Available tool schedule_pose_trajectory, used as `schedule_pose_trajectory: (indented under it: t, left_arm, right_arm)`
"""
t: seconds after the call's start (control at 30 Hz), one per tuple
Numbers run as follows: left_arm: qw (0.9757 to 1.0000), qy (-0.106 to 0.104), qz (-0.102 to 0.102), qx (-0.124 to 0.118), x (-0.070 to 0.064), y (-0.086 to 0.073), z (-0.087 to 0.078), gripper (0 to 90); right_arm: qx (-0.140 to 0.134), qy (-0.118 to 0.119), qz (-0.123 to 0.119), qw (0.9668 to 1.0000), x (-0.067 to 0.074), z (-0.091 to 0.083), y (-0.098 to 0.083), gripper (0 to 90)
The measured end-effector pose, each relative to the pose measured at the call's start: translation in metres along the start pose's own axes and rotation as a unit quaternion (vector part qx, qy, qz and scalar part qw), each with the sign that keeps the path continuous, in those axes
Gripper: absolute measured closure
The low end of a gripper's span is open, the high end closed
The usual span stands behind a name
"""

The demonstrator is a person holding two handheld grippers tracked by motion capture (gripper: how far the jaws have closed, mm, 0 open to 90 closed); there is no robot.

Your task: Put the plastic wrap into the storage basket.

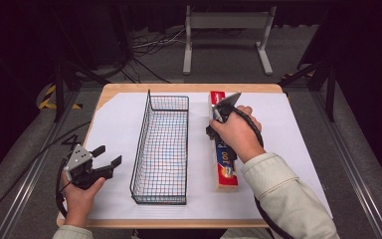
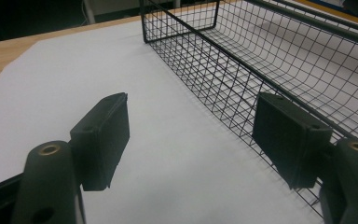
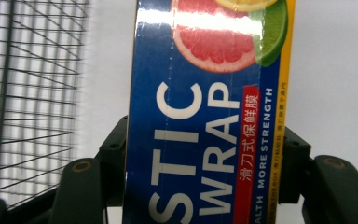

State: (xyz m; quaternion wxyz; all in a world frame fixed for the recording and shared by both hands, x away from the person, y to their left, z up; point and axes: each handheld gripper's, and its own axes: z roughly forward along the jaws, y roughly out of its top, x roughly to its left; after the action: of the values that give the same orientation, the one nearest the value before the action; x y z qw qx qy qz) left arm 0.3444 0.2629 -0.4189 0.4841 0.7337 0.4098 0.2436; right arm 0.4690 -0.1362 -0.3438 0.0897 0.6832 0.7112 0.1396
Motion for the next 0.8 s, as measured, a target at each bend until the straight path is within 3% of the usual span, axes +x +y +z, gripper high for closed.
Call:
schedule_pose_trajectory:
  t: [0.17,0.3,0.8]
  left_arm:
    - [1.0000,0.004,0.004,0.000,0.000,0.001,0.003,27.7]
    - [1.0000,0.004,0.003,-0.002,-0.001,0.001,0.004,27.6]
    - [1.0000,0.006,0.000,-0.006,-0.001,0.001,0.001,27.6]
  right_arm:
    - [-0.005,0.011,0.000,0.9999,0.011,-0.009,0.001,39.0]
    - [-0.011,0.036,0.004,0.9993,0.021,-0.018,0.002,39.0]
    - [-0.013,0.067,0.004,0.9976,0.043,-0.030,0.006,39.0]
